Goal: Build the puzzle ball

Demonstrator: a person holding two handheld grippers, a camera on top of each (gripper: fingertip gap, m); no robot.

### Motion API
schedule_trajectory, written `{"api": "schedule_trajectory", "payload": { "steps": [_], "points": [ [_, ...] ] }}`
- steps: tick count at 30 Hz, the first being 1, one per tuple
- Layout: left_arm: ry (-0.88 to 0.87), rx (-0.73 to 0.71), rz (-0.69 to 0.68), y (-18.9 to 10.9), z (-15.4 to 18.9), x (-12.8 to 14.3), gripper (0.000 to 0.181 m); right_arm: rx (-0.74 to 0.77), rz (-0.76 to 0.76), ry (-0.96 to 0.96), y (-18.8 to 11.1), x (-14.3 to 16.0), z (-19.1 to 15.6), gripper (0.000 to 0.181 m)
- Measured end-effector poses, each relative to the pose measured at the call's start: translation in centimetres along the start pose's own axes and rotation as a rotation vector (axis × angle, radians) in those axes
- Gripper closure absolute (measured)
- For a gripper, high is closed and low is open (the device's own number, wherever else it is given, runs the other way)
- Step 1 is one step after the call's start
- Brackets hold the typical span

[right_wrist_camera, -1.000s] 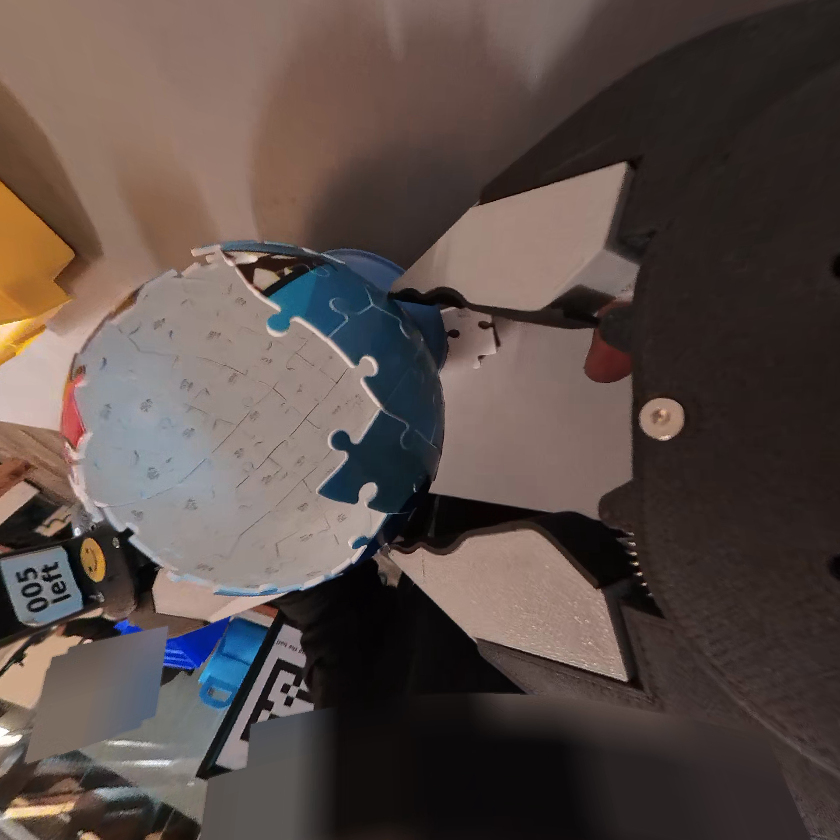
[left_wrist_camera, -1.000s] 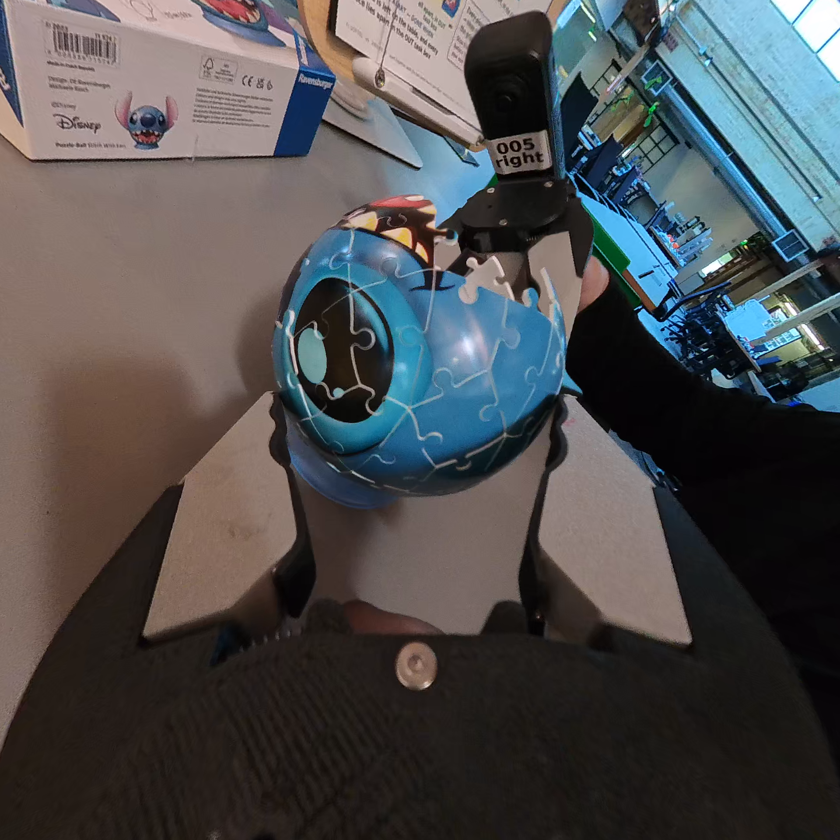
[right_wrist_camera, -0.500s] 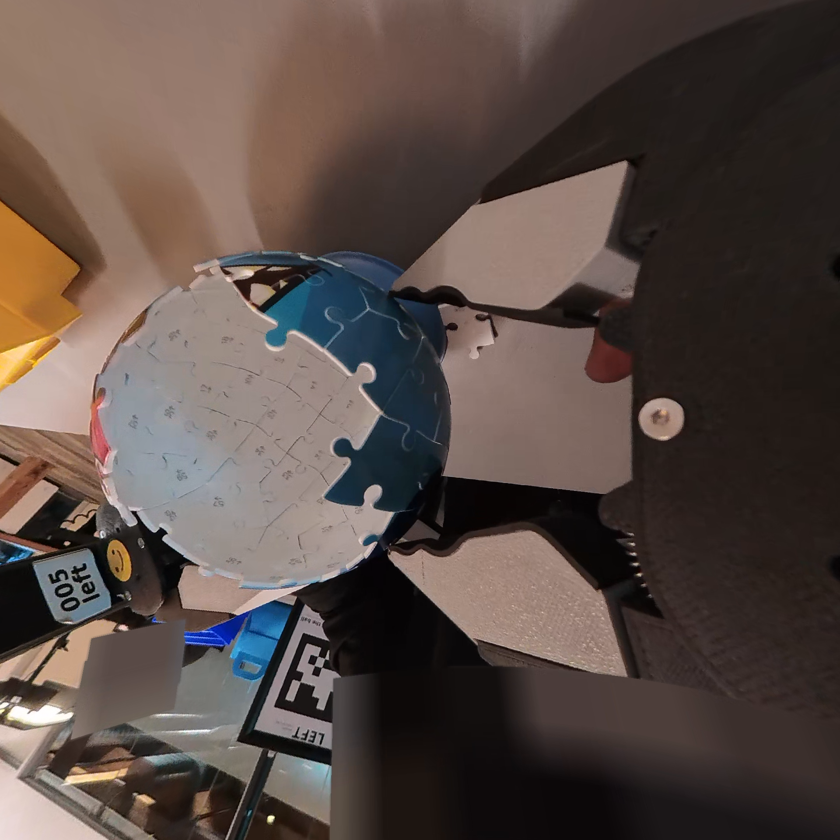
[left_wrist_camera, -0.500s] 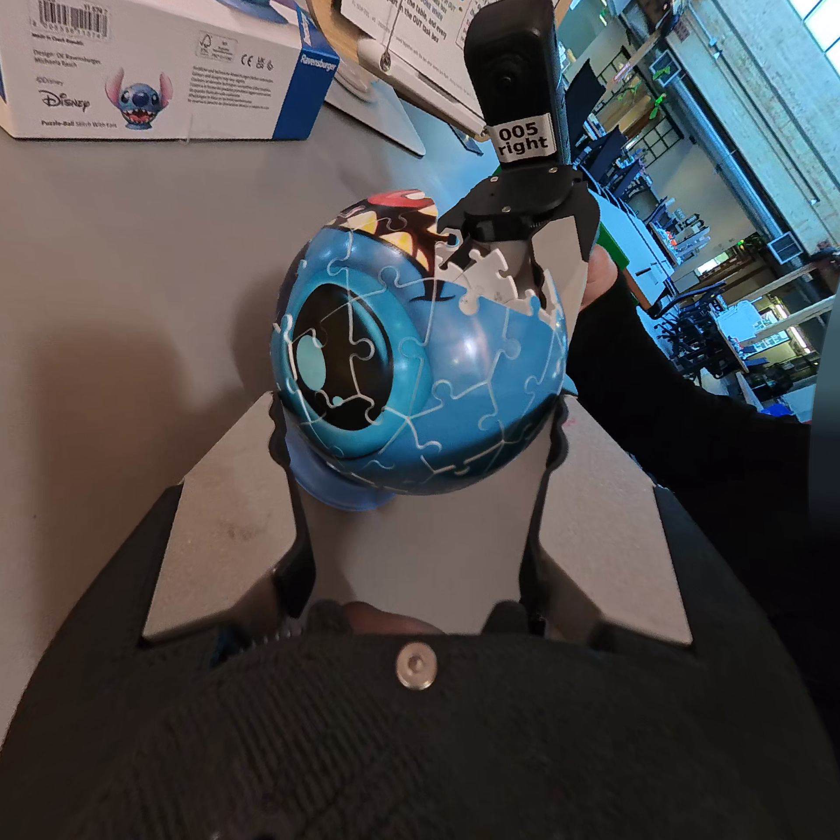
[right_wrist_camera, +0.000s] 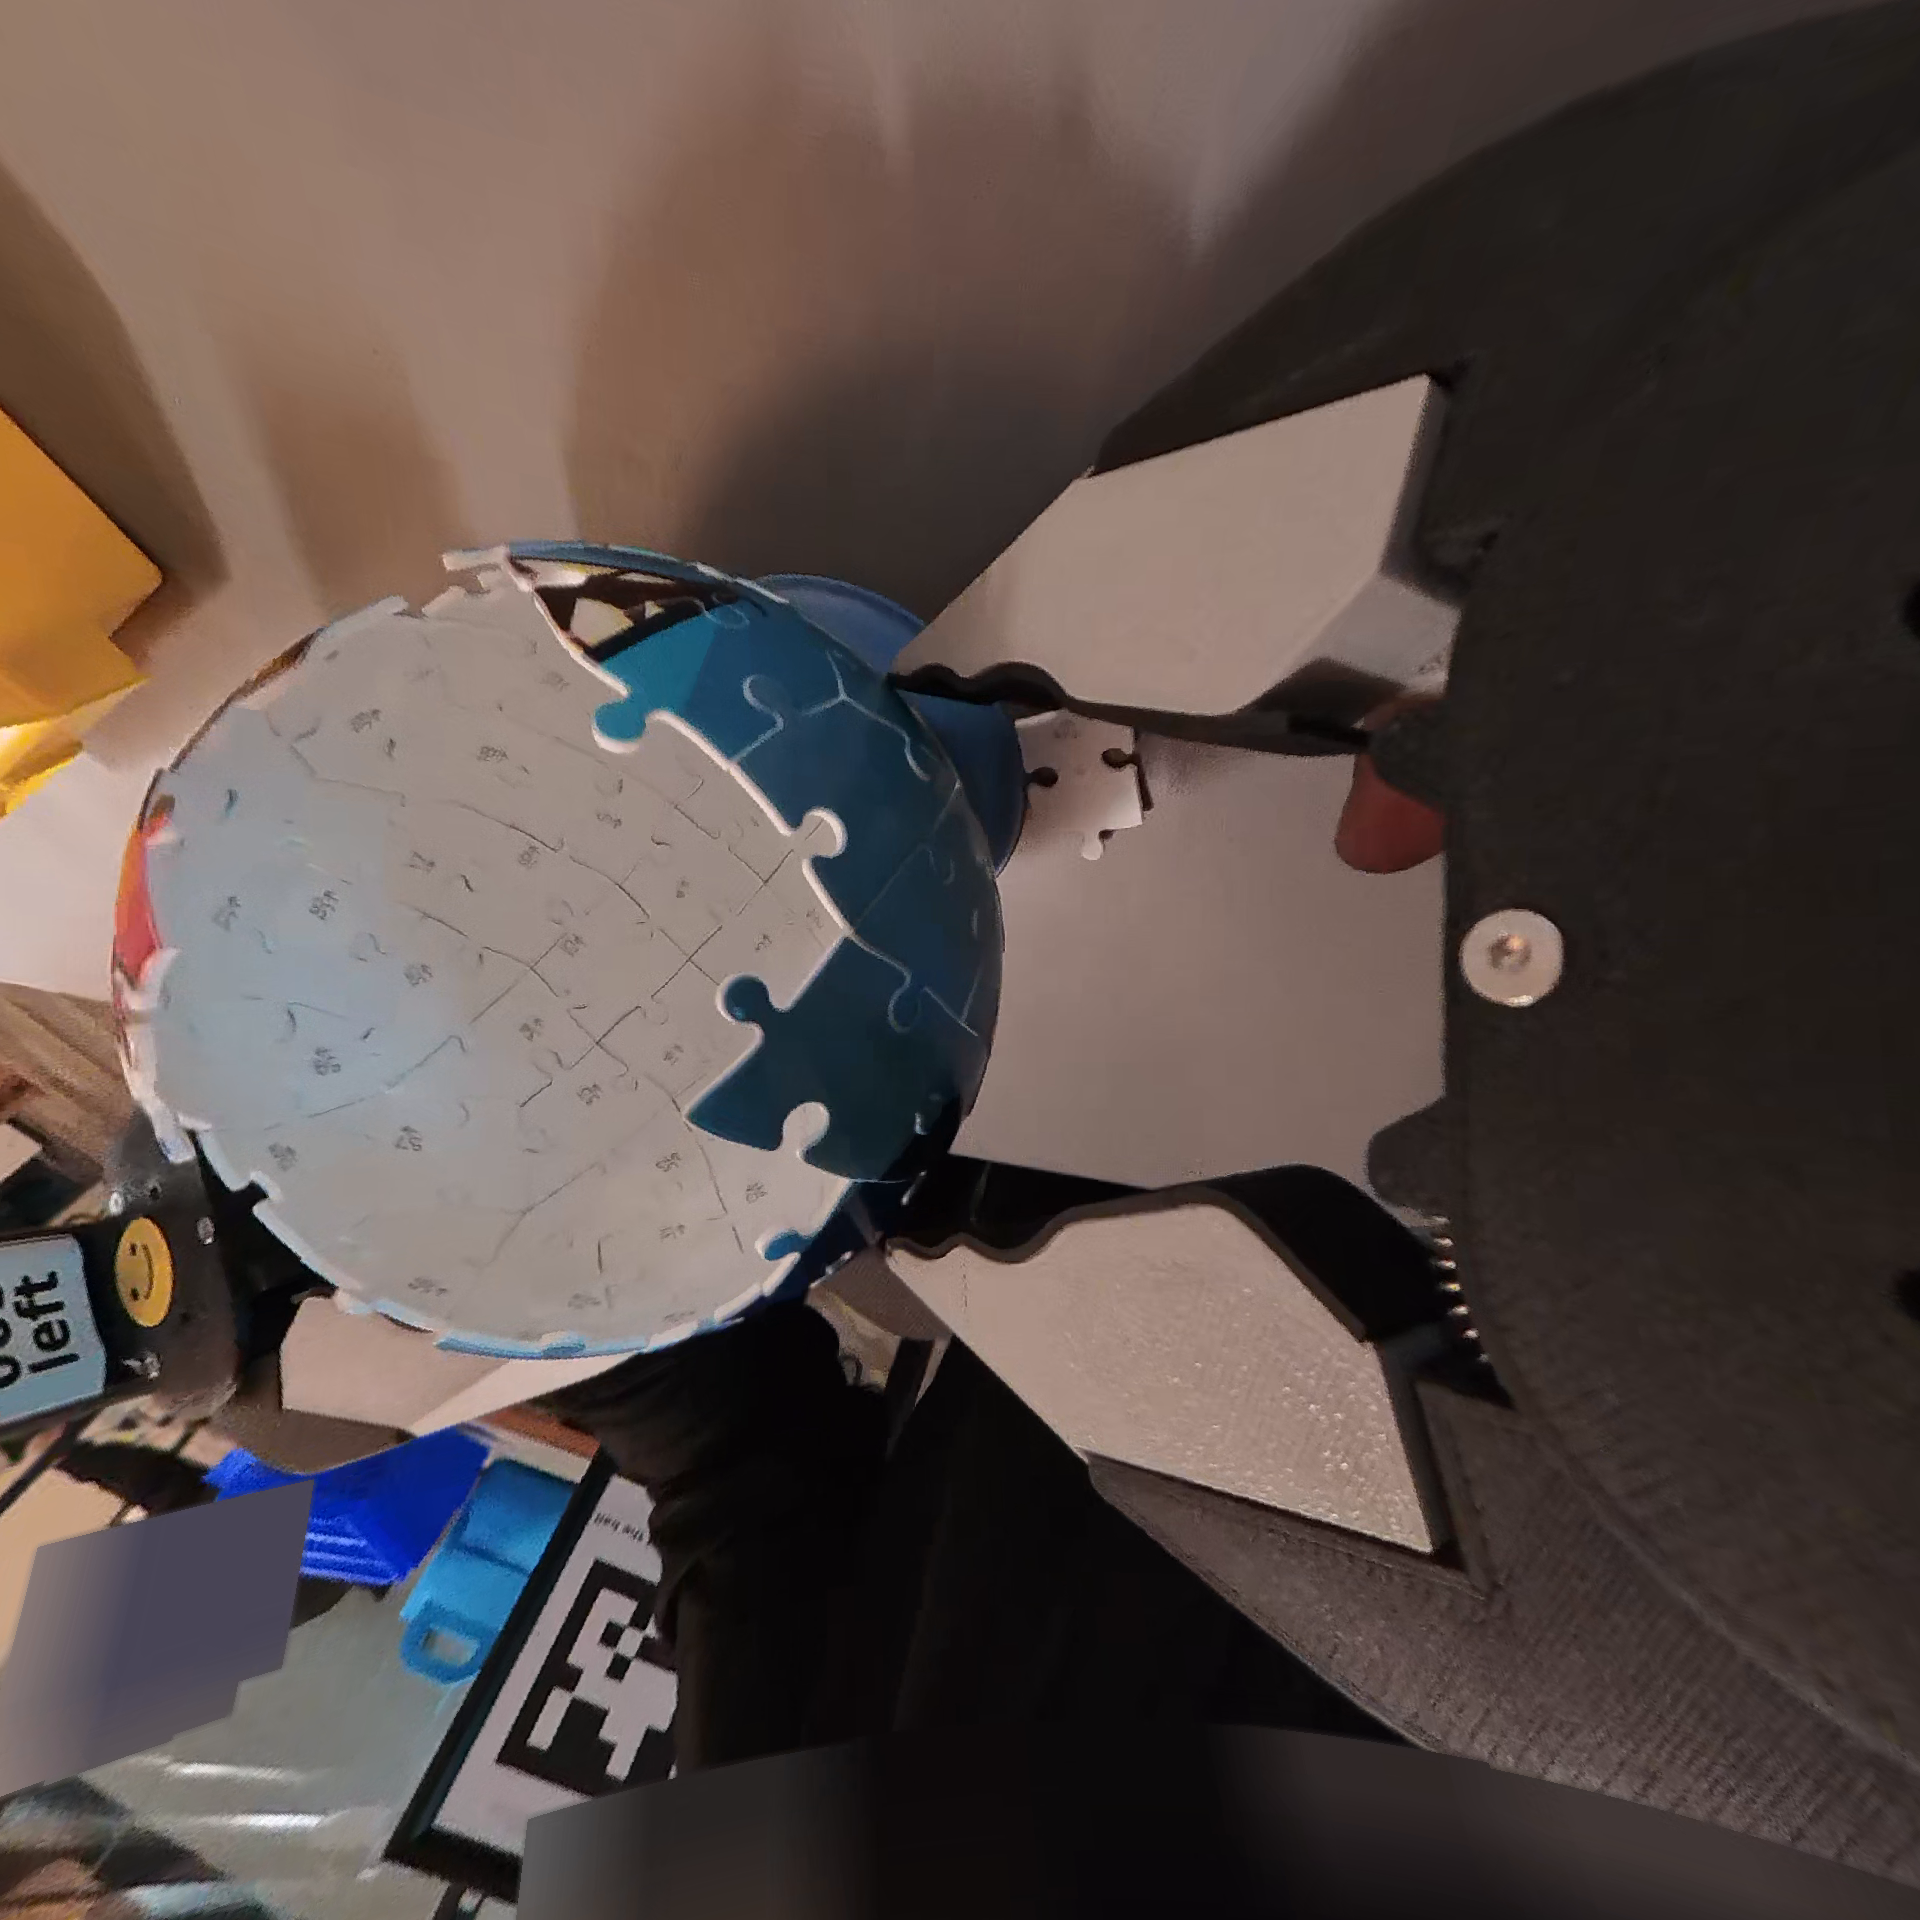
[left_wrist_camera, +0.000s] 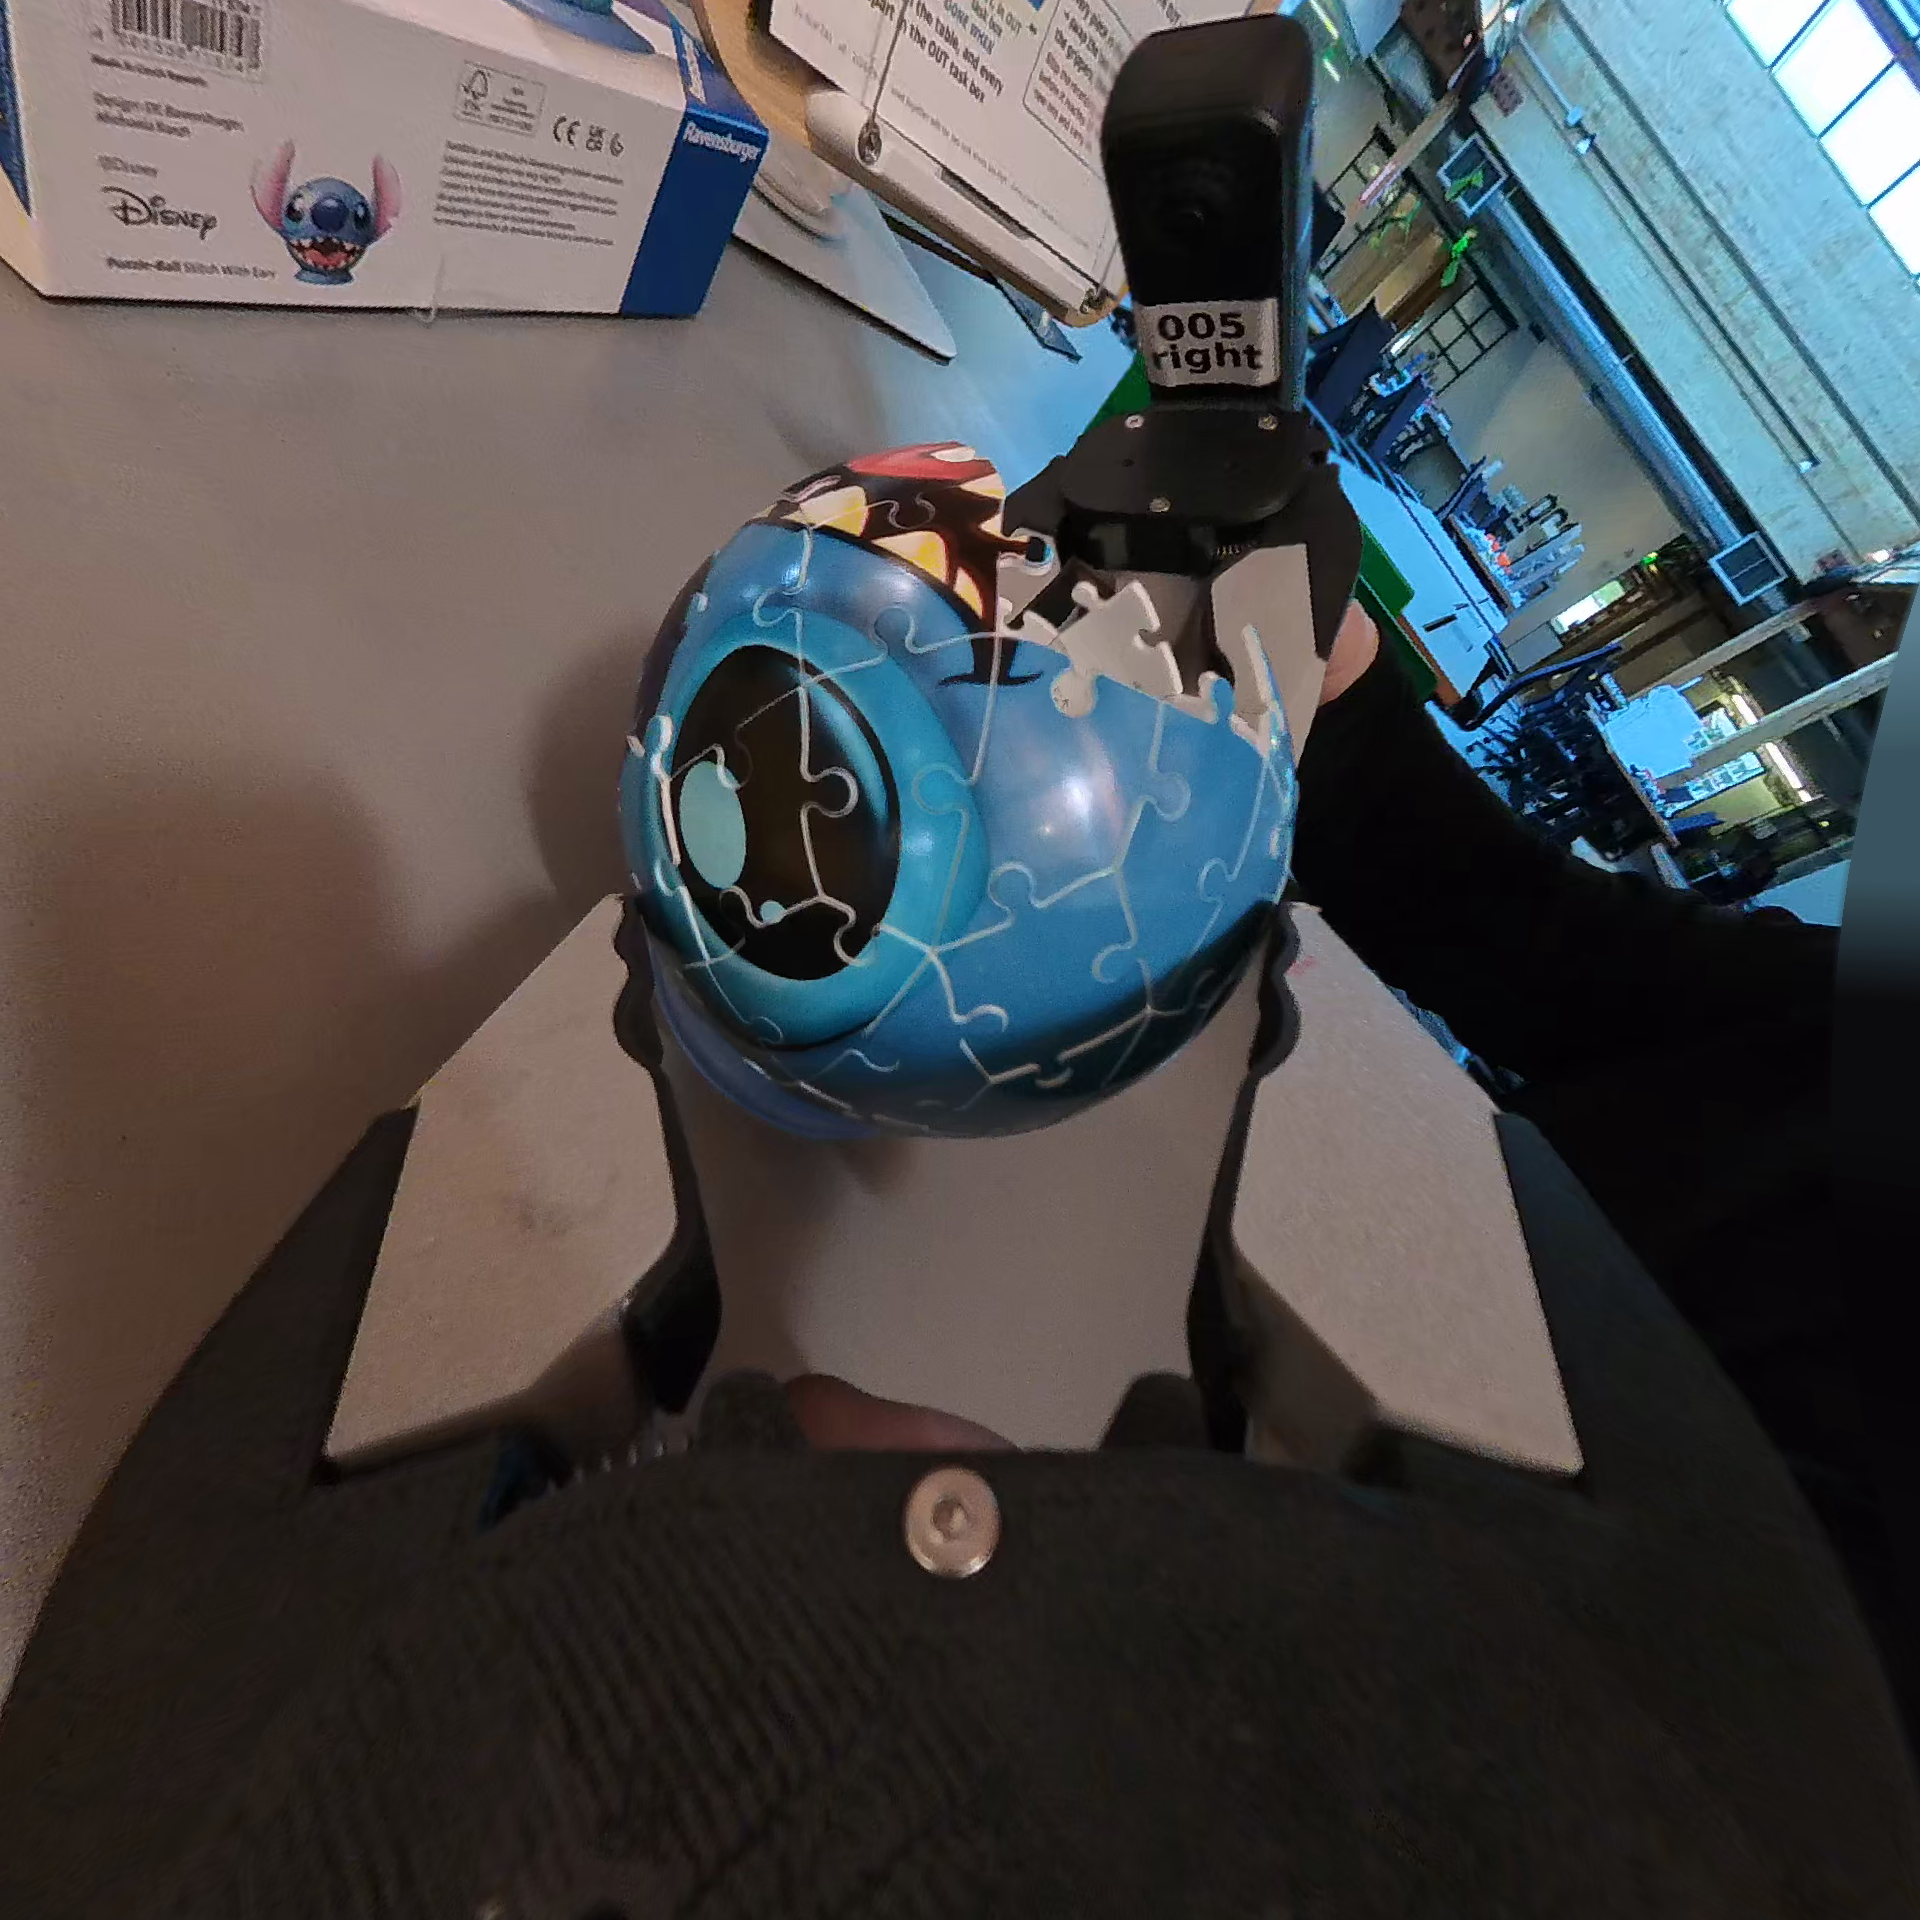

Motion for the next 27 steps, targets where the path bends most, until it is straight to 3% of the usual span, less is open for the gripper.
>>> {"api": "schedule_trajectory", "payload": {
  "steps": [9,15,23,27],
  "points": [
    [0.000,-0.003,0.002,-0.8,0.7,-0.4,0.066,0.002,-0.074,0.023,1.7,1.2,-1.0,0.088],
    [0.139,-0.020,0.003,-2.2,3.0,-0.1,0.067,-0.096,-0.034,0.080,2.3,2.2,-2.9,0.090],
    [0.225,-0.090,0.031,-2.0,2.4,0.5,0.071,0.025,0.084,-0.014,1.5,2.3,-2.1,0.091],
    [0.490,-0.098,0.157,-3.4,2.0,0.8,0.071,0.198,0.094,-0.240,1.0,2.8,-2.1,0.089]
  ]
}}
Point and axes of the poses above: each gripper's, where its closed fingertips meet, y out along the fingers, x out of its underside, z = x × y across the jaws, the point moved 6 cm from there along -y, back along the fingers, and after that the axes turned 10 degrees about -x, right-handed, at the moved point
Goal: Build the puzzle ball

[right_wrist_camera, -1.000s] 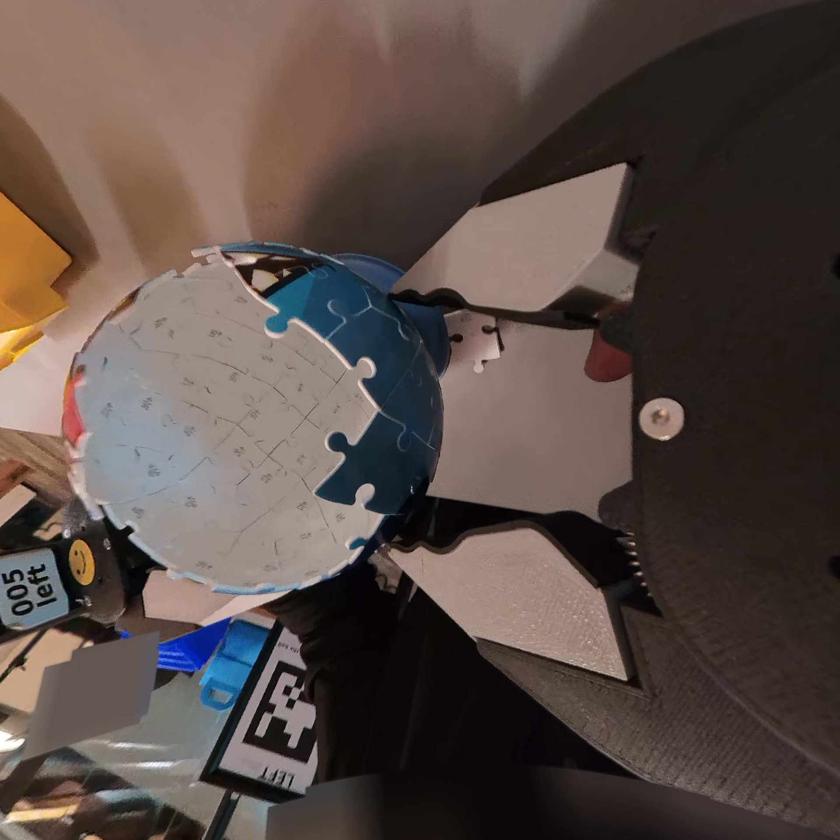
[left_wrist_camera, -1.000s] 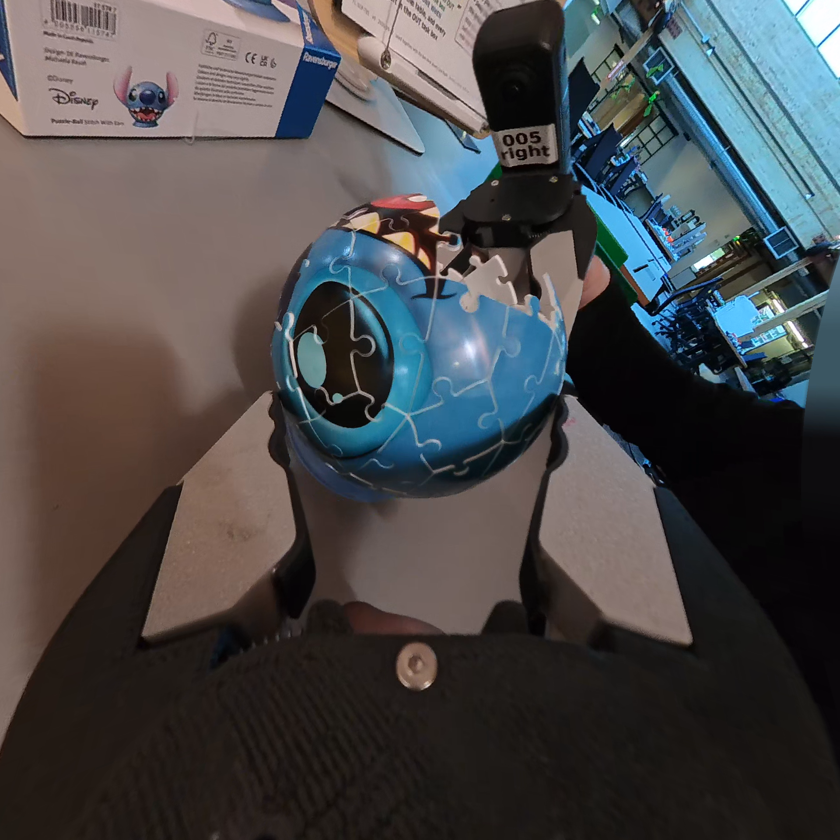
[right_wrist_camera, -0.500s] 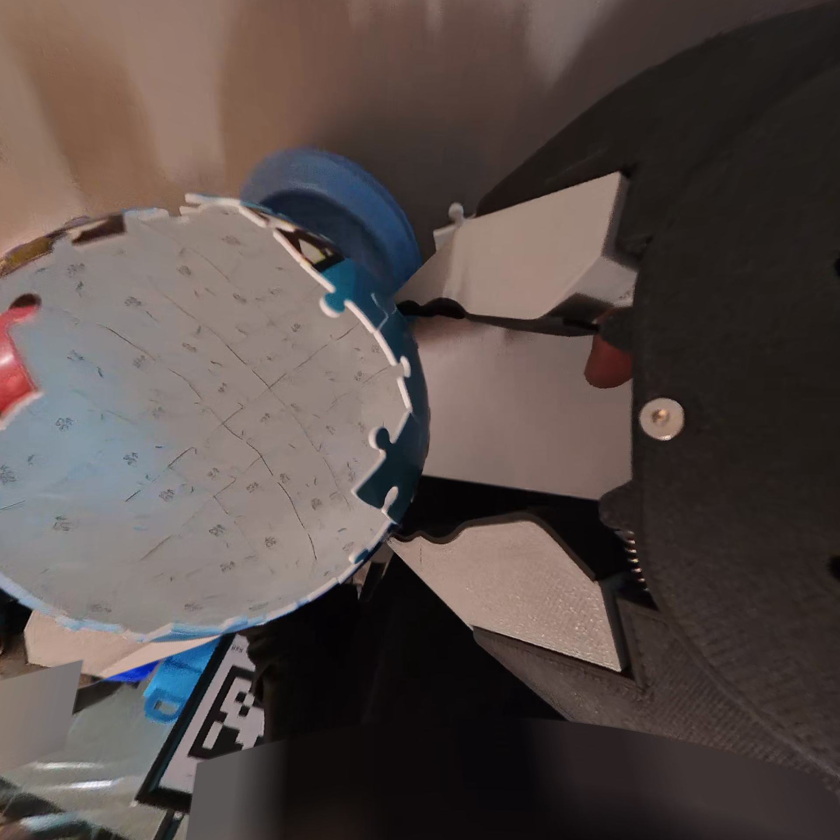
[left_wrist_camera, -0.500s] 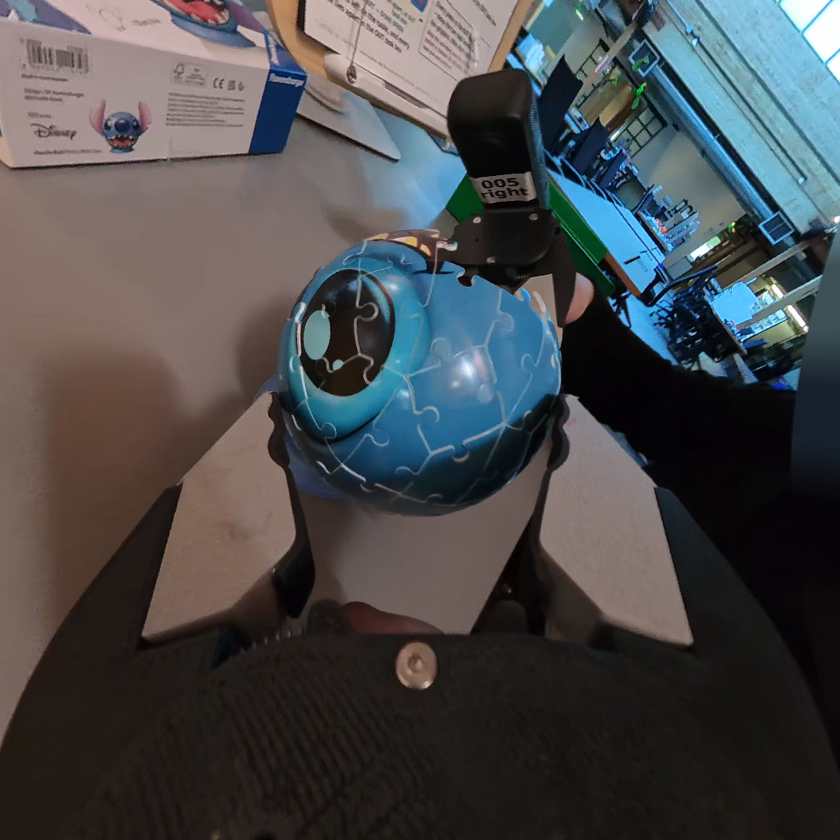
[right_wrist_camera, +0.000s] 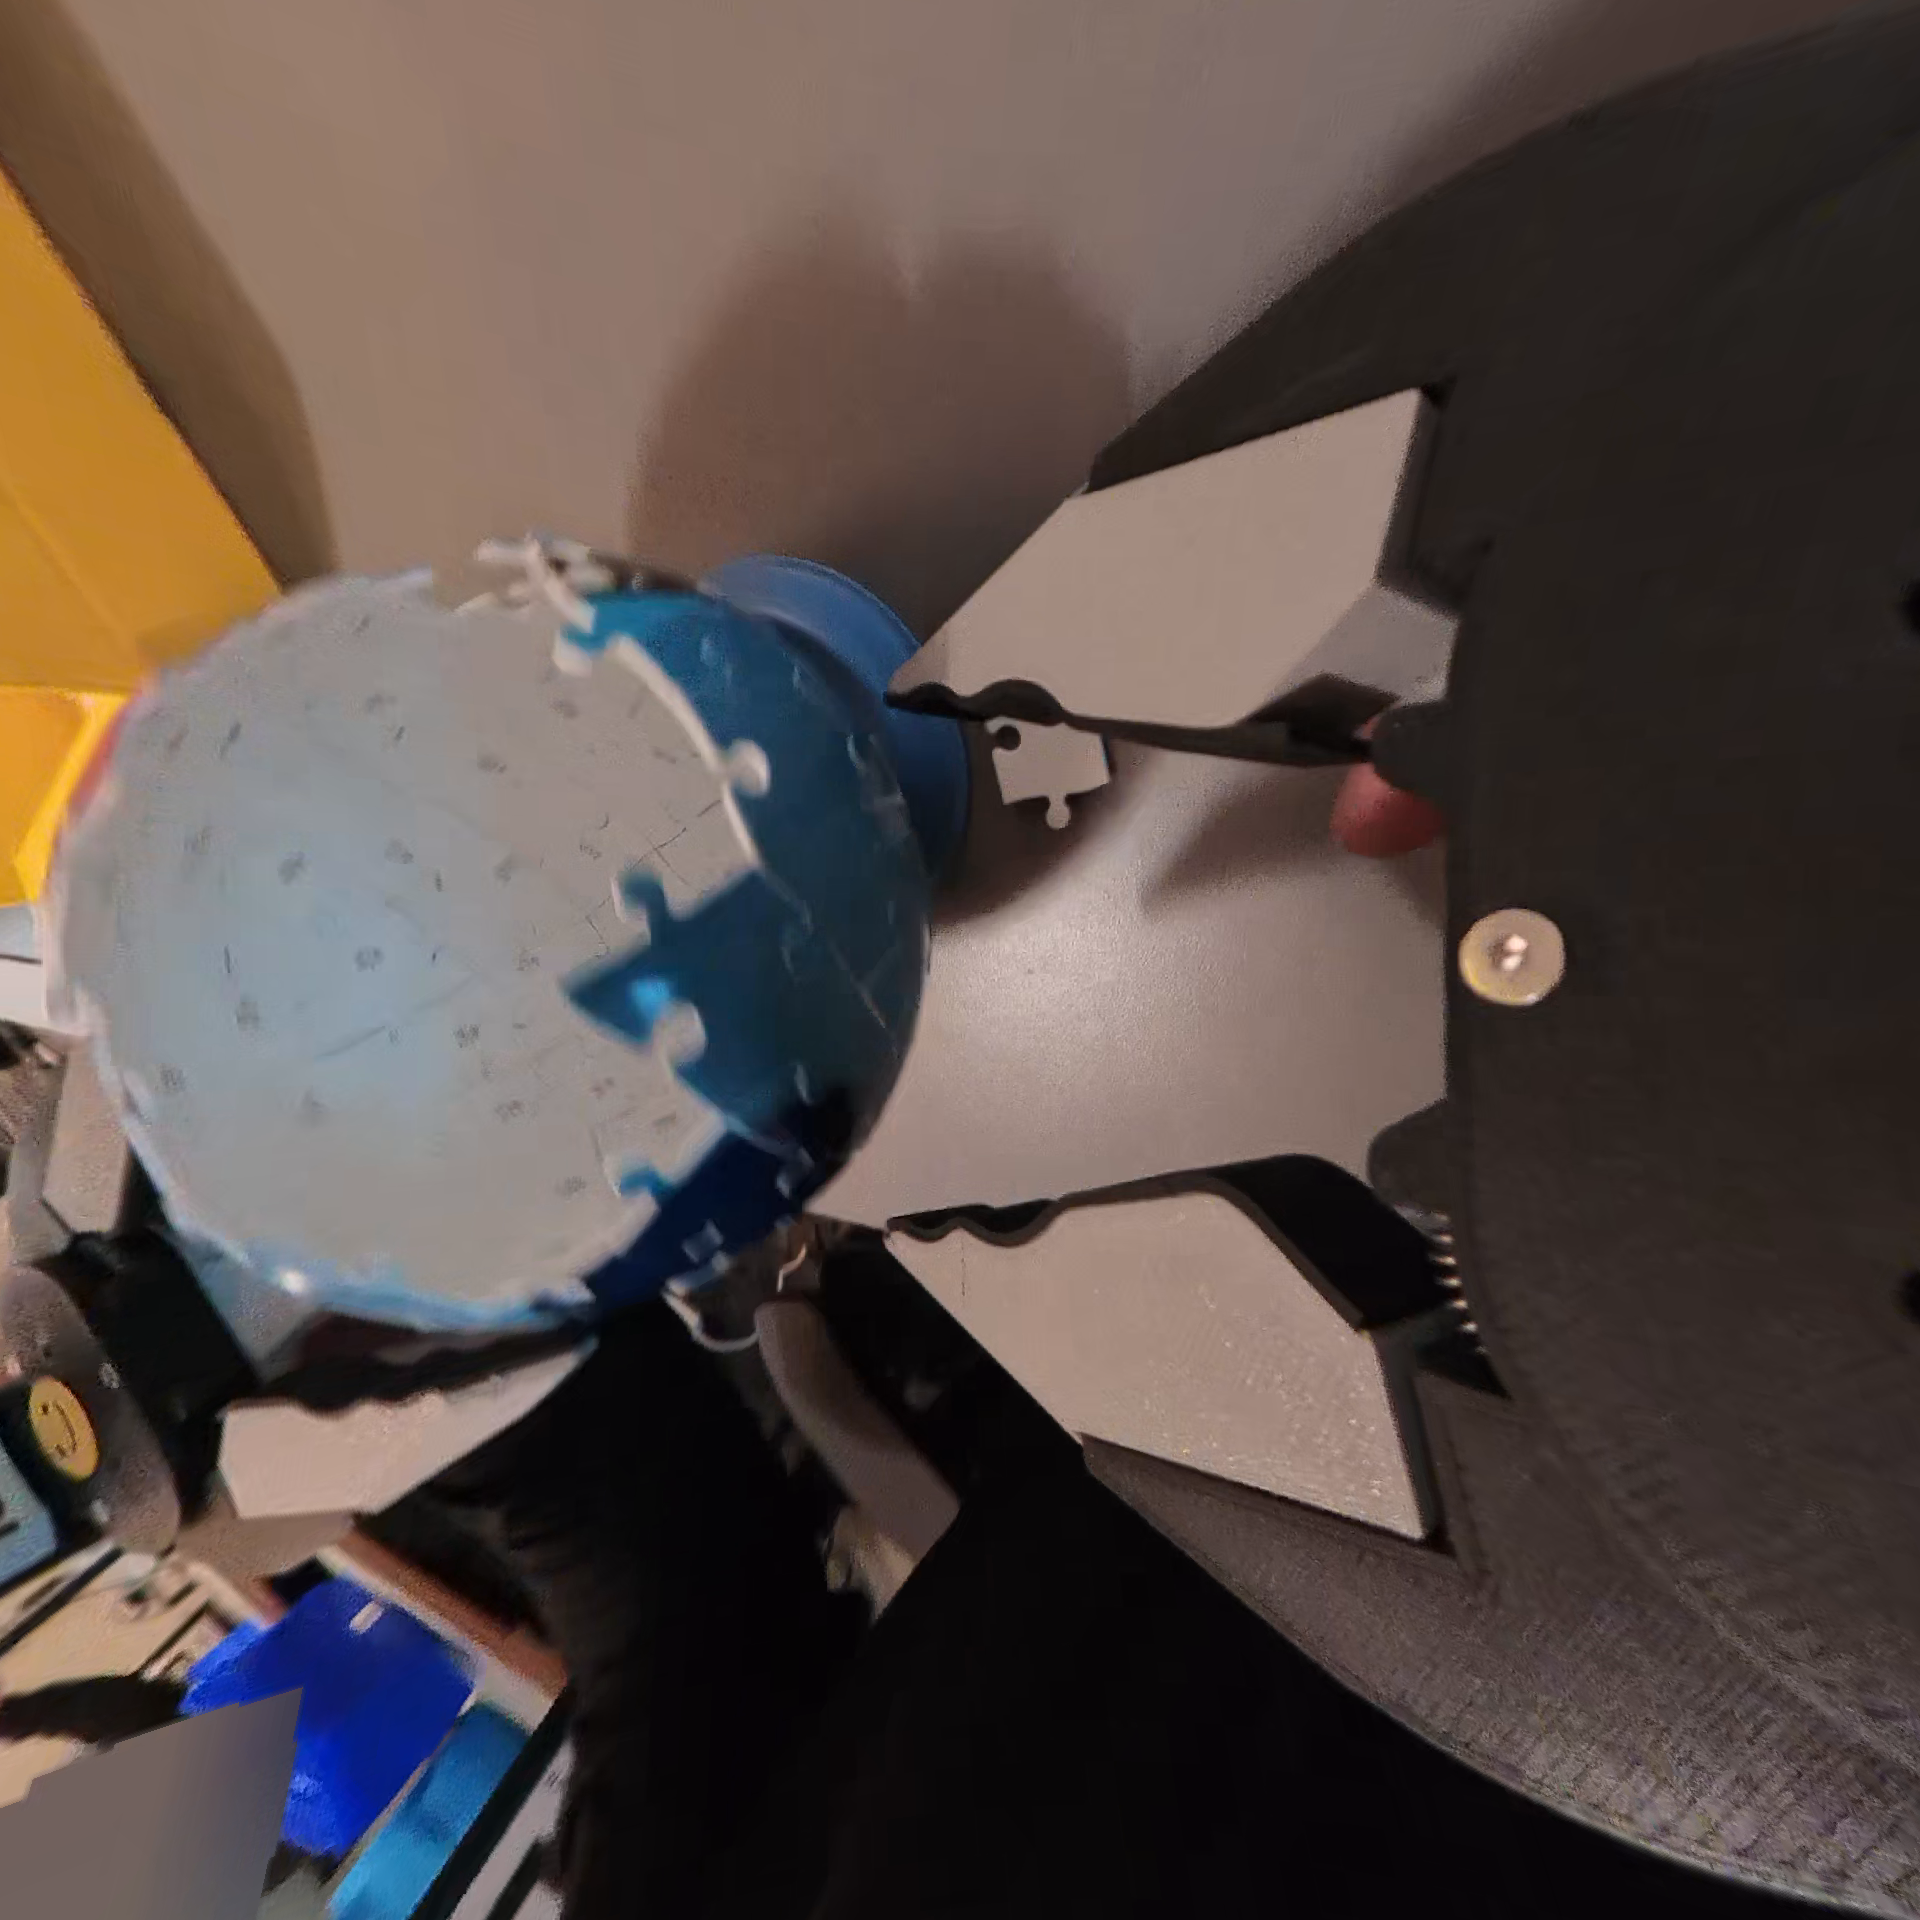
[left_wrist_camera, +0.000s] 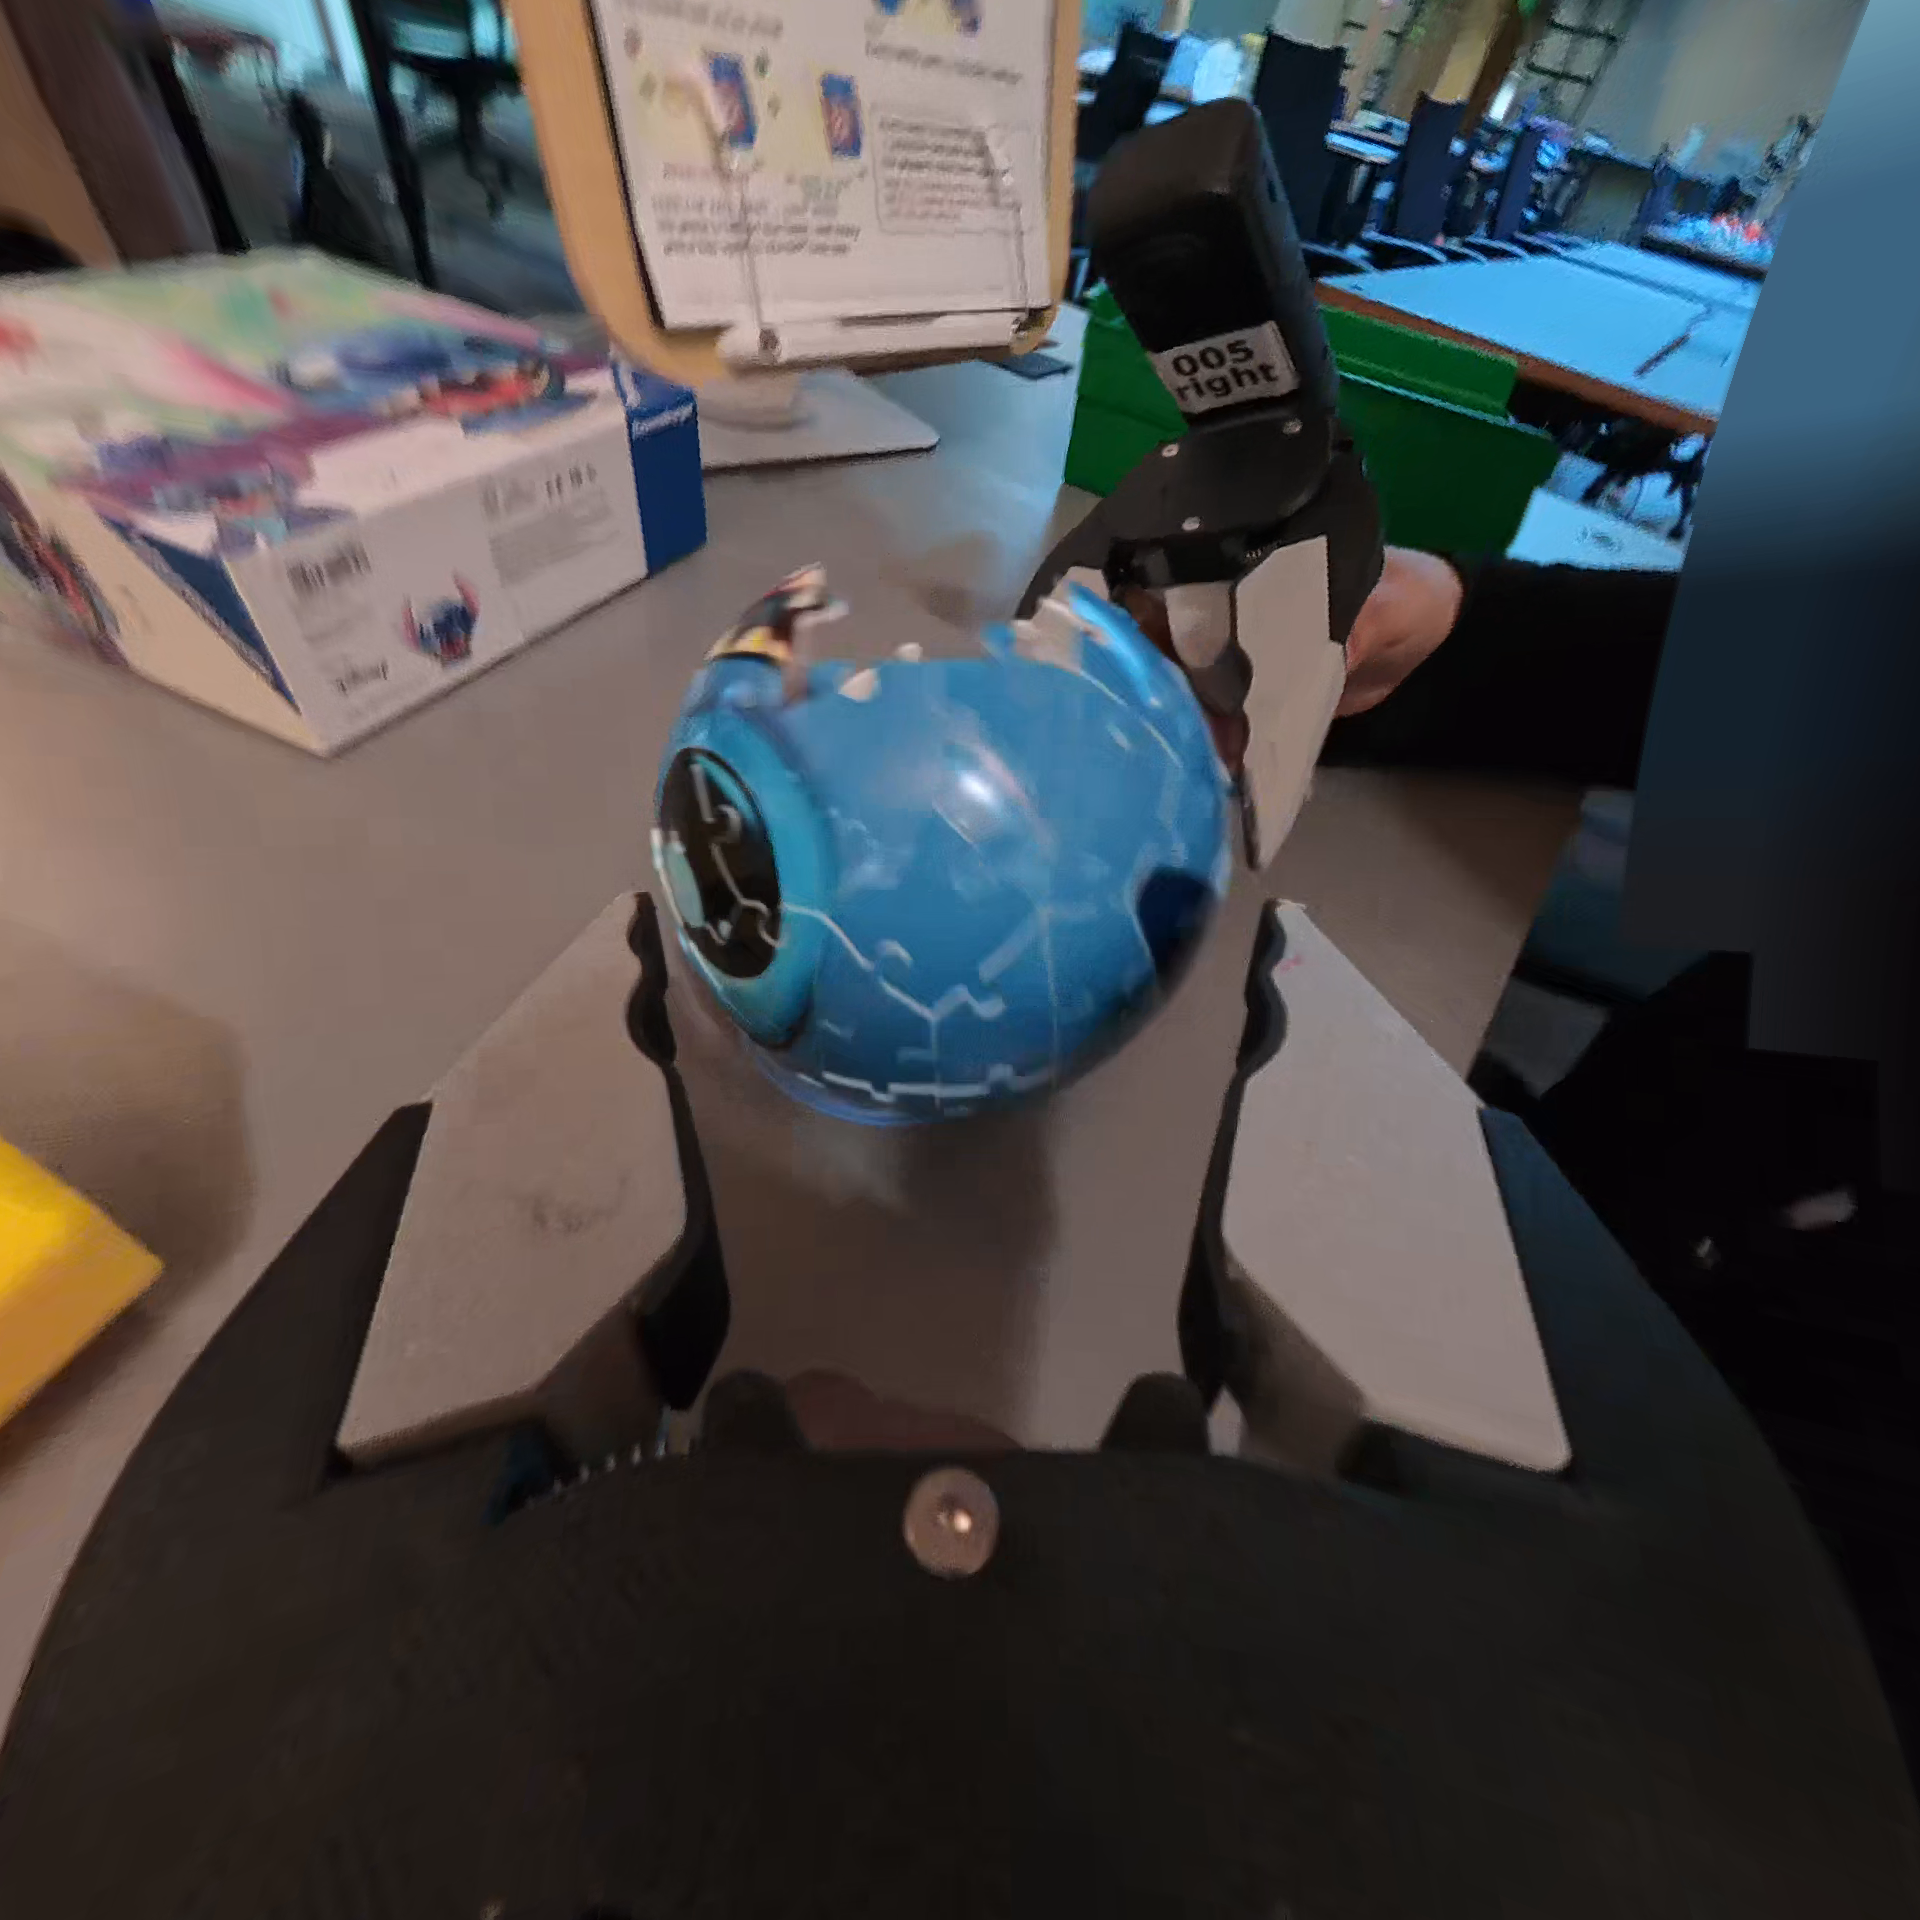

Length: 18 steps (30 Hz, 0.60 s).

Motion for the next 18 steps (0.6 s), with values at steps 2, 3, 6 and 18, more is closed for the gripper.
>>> {"api": "schedule_trajectory", "payload": {
  "steps": [2,3,6,18],
  "points": [
    [0.092,0.031,0.030,-0.6,-0.1,0.8,0.072,0.104,-0.007,-0.107,0.0,0.5,0.1,0.083],
    [0.135,0.007,0.026,-0.5,-0.6,1.2,0.072,0.176,-0.013,-0.170,-0.1,0.7,0.3,0.081],
    [0.235,-0.055,-0.026,0.4,-2.0,2.1,0.069,0.316,-0.019,-0.305,-0.2,0.4,0.4,0.078],
    [0.336,0.085,-0.080,4.1,-2.2,2.3,0.073,0.426,-0.019,-0.318,1.2,-0.6,1.5,0.075]
  ]
}}
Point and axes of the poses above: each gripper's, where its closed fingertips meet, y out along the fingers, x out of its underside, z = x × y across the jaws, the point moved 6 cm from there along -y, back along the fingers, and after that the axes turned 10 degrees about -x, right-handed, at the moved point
